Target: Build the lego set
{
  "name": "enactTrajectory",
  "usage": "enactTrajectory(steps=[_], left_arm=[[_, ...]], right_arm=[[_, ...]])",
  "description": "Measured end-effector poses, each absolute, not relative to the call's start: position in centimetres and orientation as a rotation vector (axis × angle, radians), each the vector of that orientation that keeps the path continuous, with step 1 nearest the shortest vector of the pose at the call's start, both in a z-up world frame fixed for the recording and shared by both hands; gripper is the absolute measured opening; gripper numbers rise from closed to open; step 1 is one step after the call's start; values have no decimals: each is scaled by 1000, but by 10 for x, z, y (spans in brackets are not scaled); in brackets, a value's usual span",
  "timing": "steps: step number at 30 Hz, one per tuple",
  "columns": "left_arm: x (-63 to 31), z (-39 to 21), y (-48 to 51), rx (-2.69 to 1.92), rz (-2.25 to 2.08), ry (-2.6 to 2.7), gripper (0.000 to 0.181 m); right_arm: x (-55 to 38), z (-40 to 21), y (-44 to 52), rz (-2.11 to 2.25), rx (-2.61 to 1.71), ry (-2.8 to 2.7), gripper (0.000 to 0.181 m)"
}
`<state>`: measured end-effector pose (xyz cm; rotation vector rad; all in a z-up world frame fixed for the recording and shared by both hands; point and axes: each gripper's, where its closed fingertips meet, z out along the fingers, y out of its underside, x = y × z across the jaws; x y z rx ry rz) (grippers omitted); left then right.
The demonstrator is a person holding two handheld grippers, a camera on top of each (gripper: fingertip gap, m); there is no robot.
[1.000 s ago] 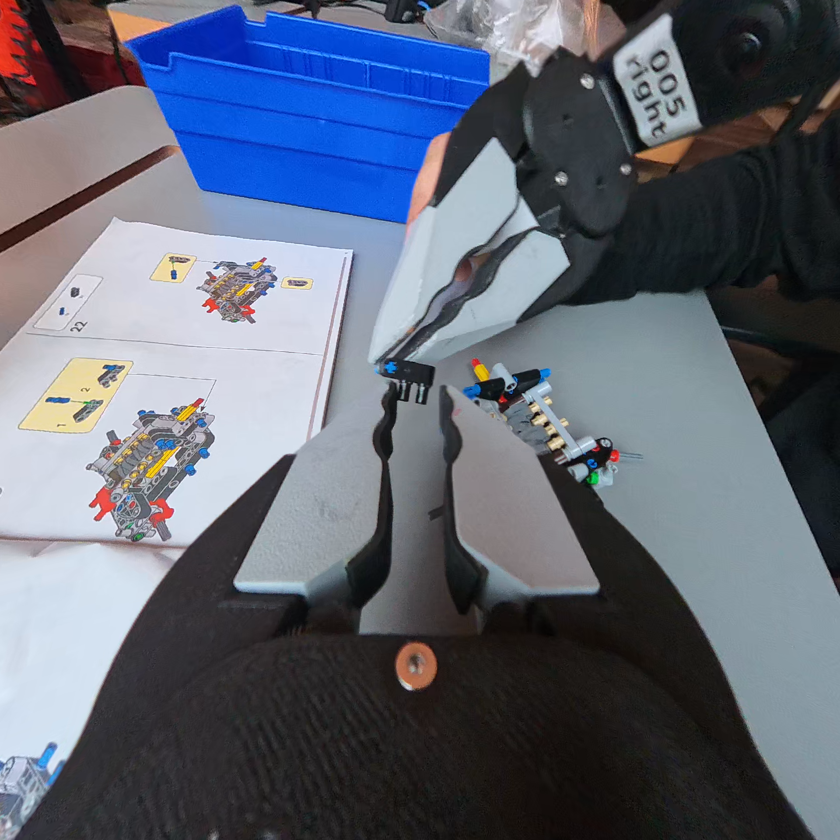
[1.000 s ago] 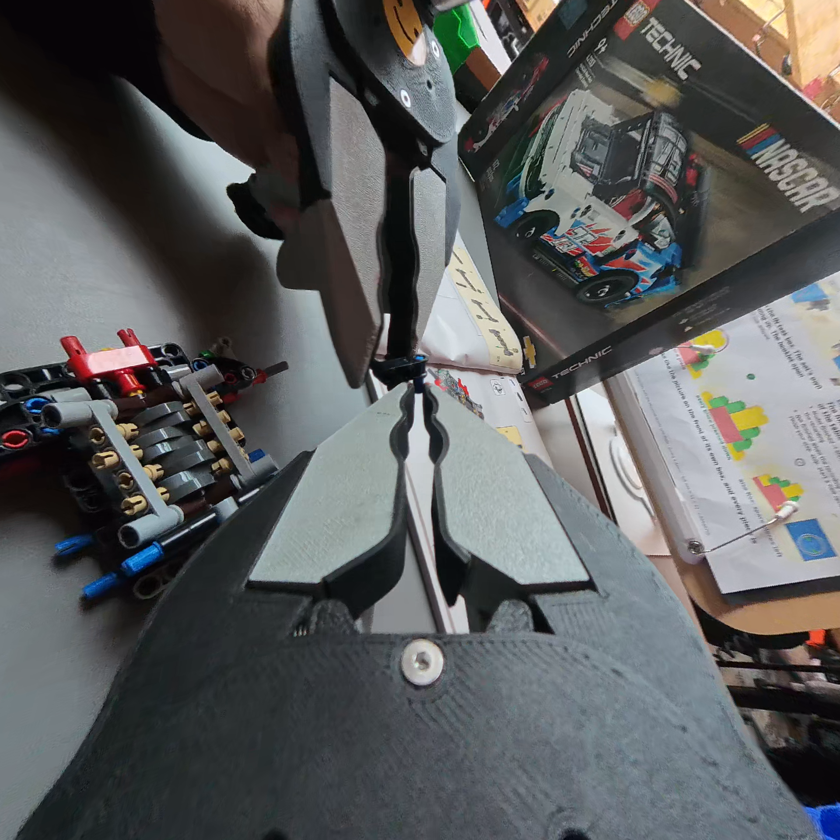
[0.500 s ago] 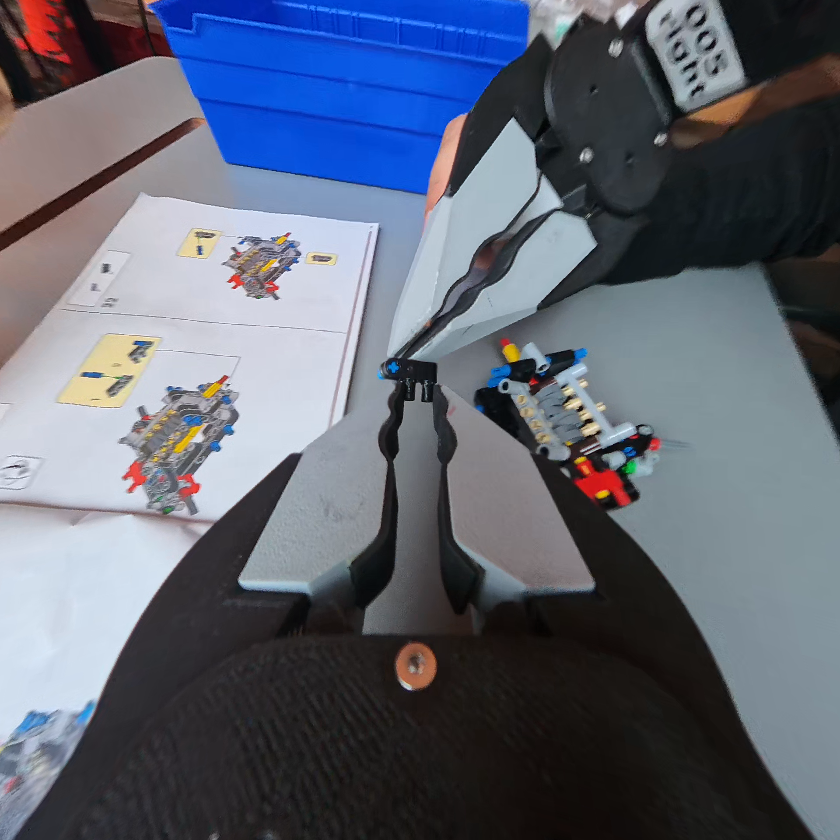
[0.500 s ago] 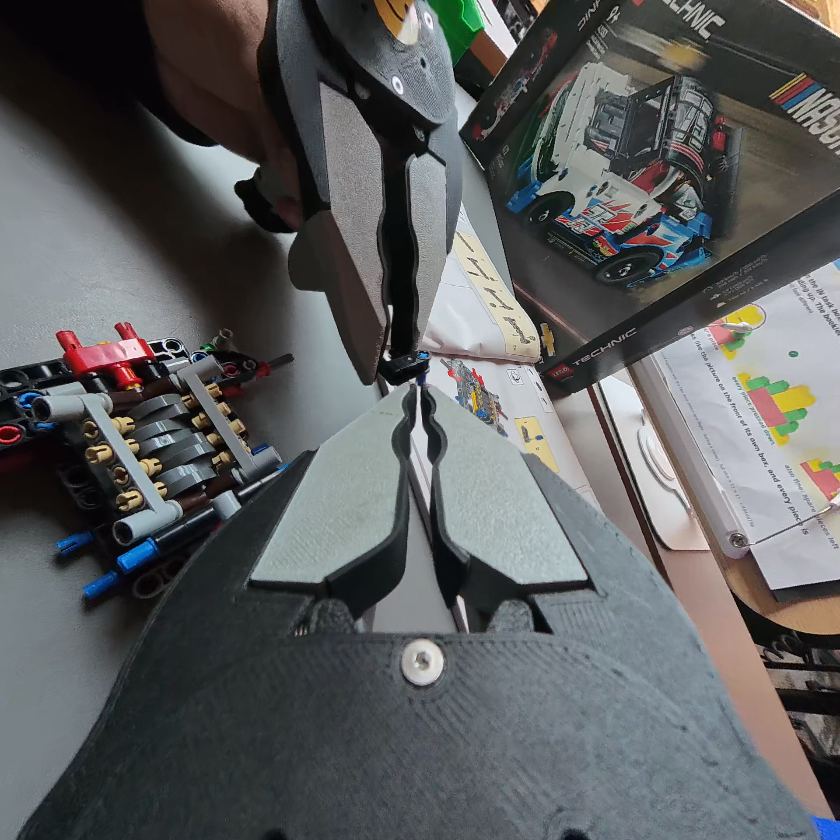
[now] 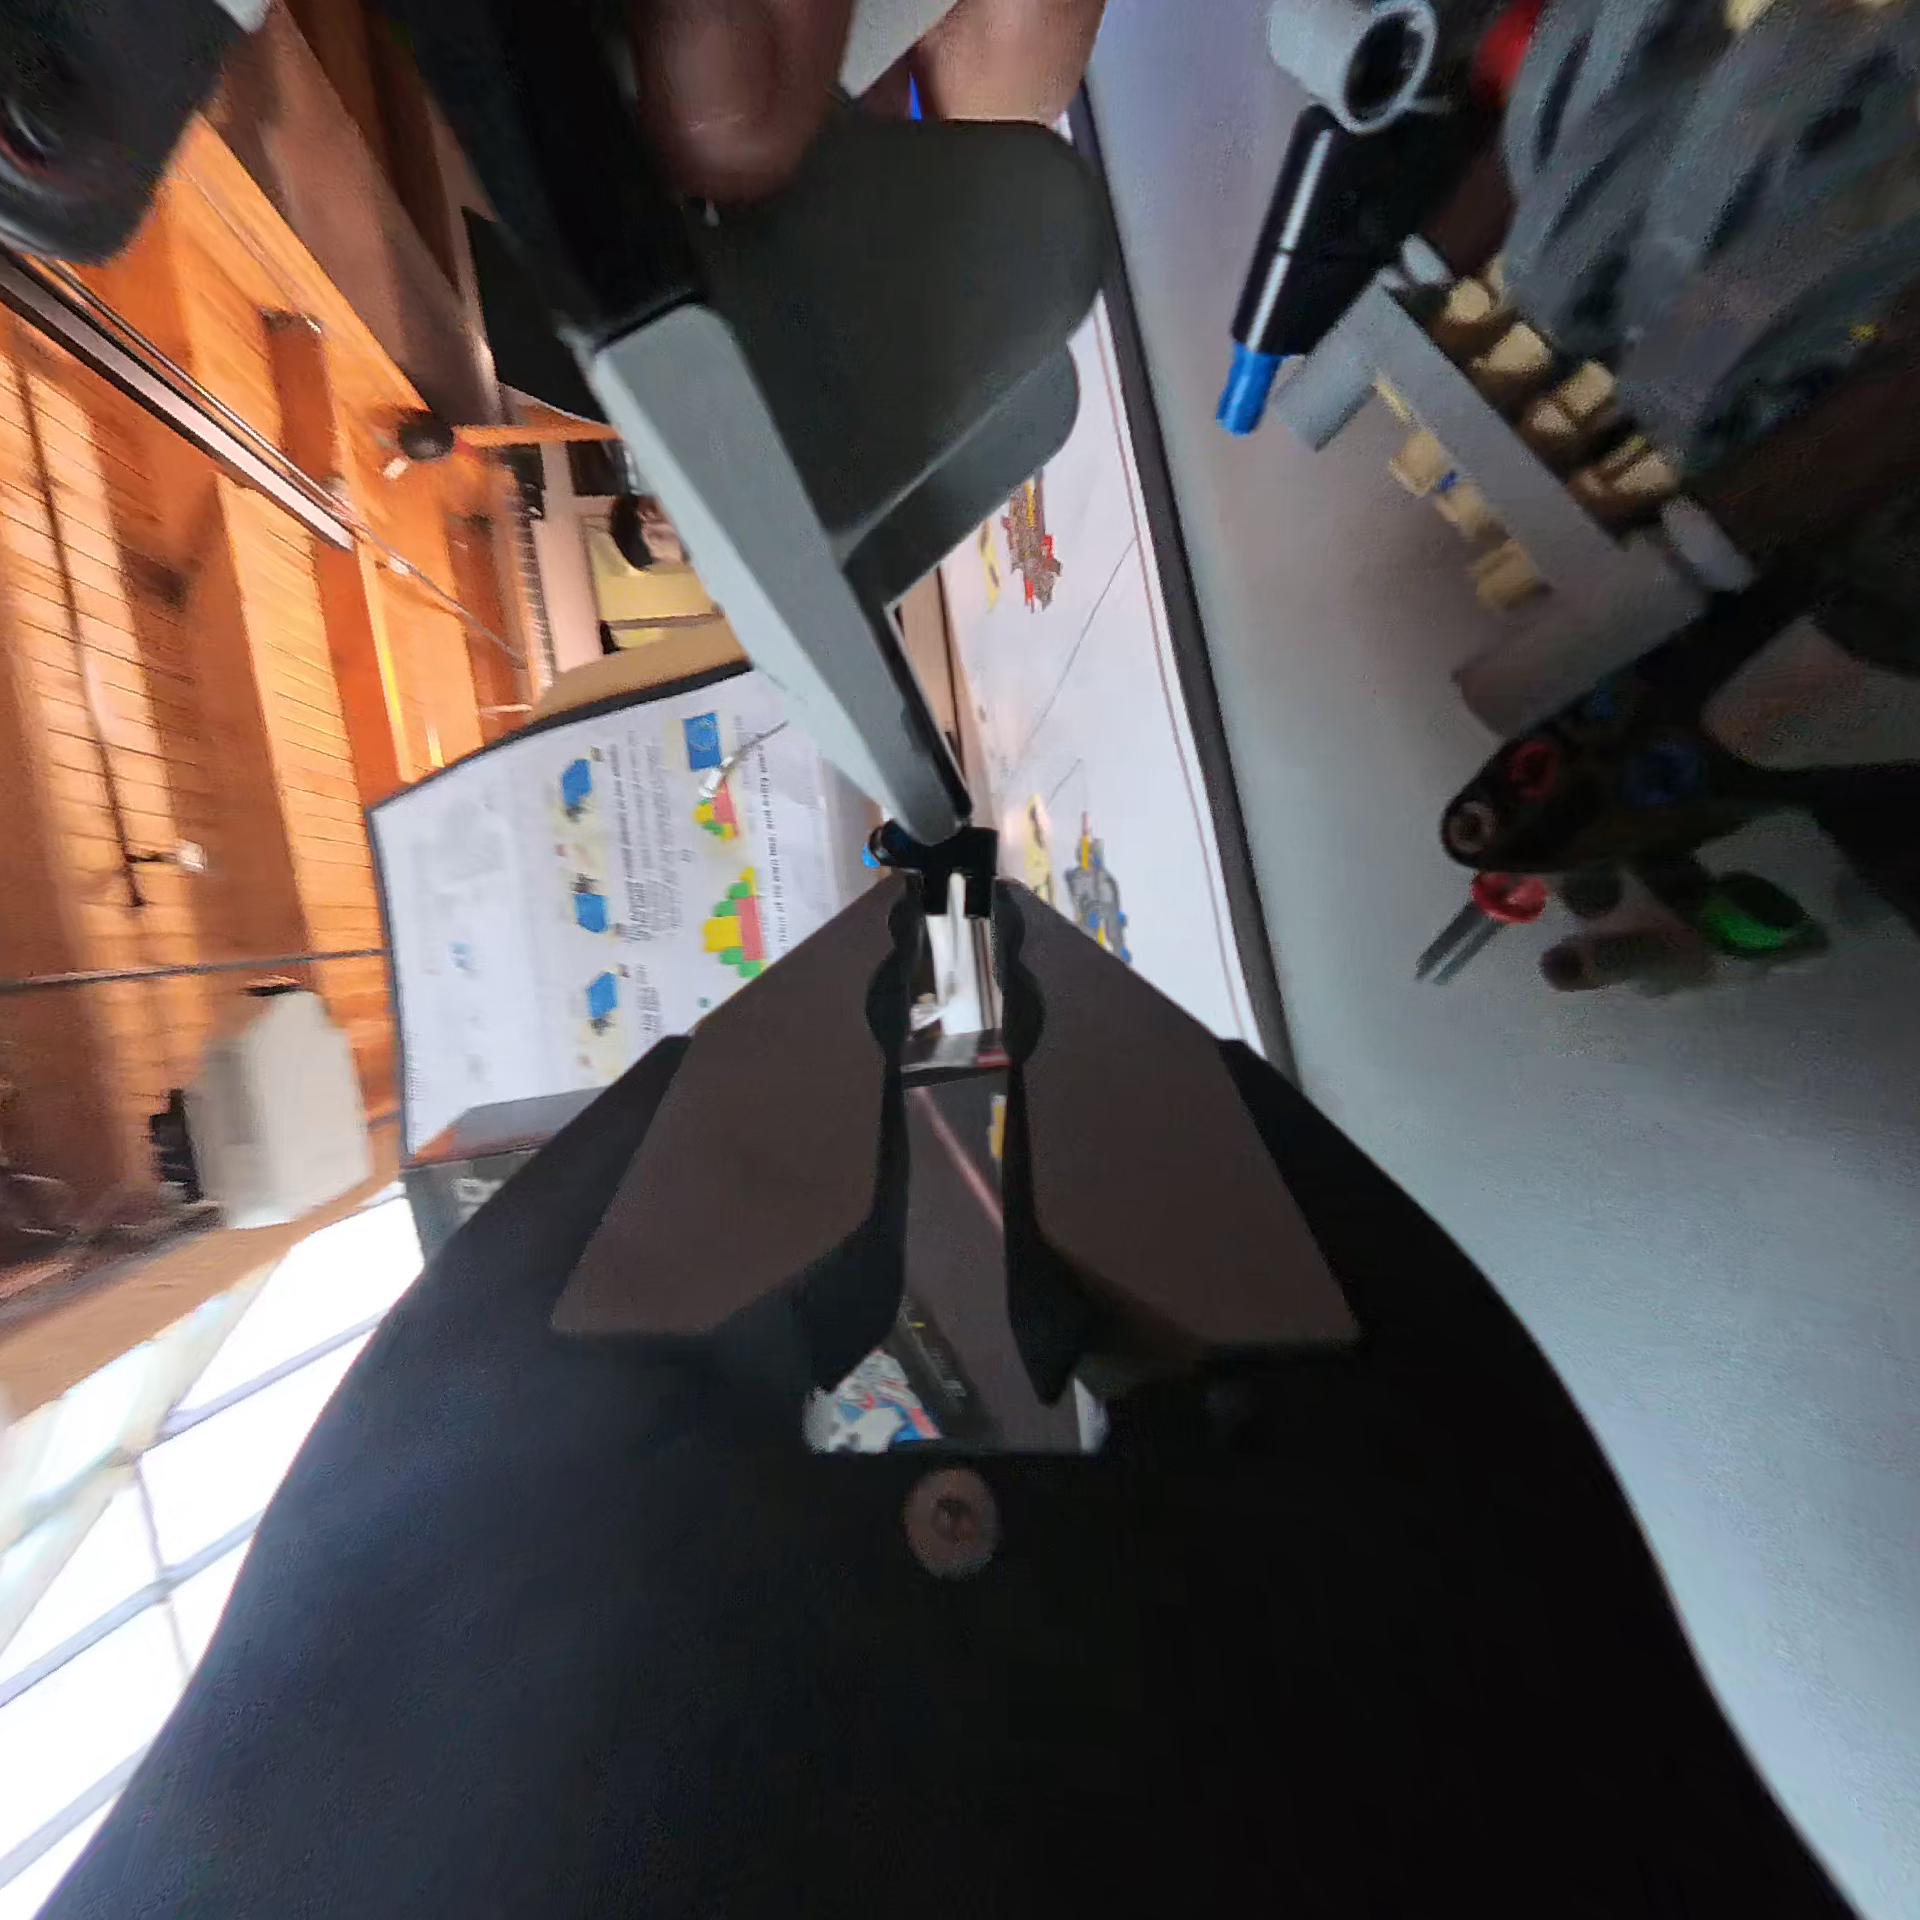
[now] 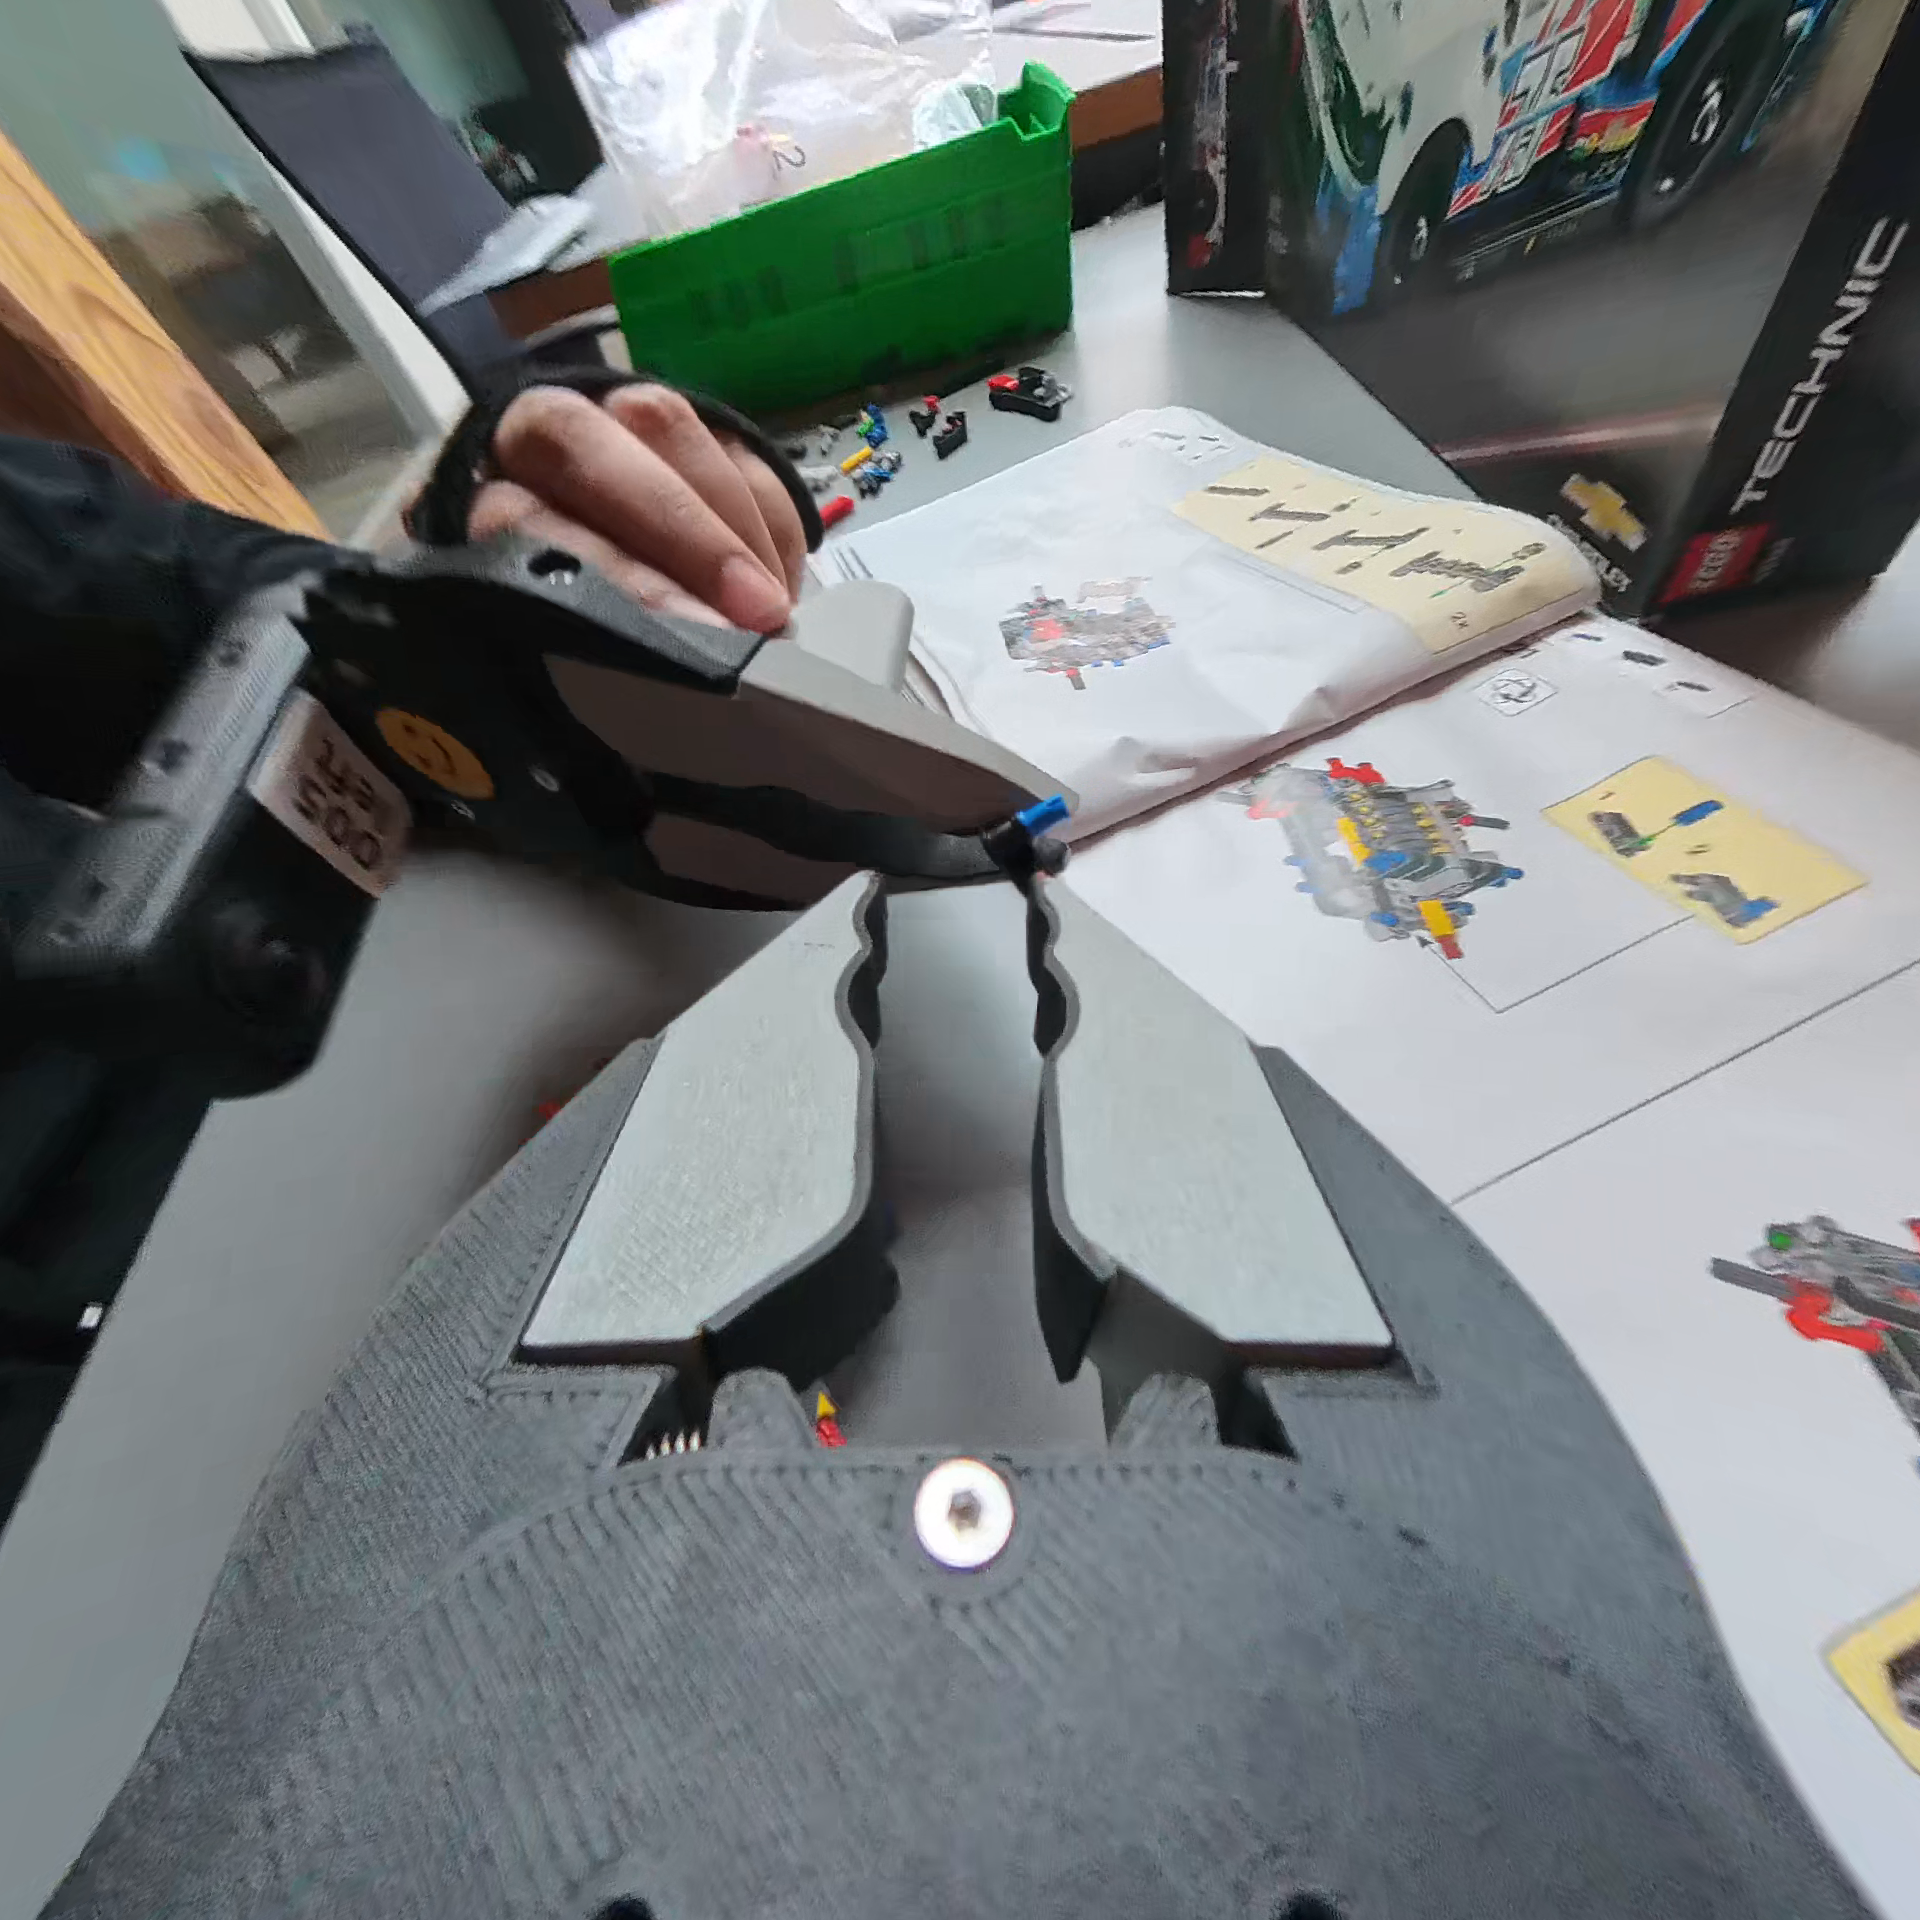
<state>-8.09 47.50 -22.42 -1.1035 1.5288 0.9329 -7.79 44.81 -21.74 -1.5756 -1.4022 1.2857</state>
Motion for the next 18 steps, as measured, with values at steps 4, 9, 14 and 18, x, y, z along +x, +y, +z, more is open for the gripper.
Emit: enactTrajectory(steps=[4,9,14,18], left_arm=[[-77,-222,474,-1026,997,1550,9],[-74,-222,475,-1046,1015,1541,9],[-71,-228,473,-1029,1037,1577,8],[-73,-233,474,-1088,980,1583,15]], right_arm=[[-75,-207,456,1444,-1623,-1283,21],[-77,-207,457,1491,-1678,-1232,16],[-75,-214,459,1485,-1747,-1211,7],[-72,-224,460,1412,-1754,-1281,5]])
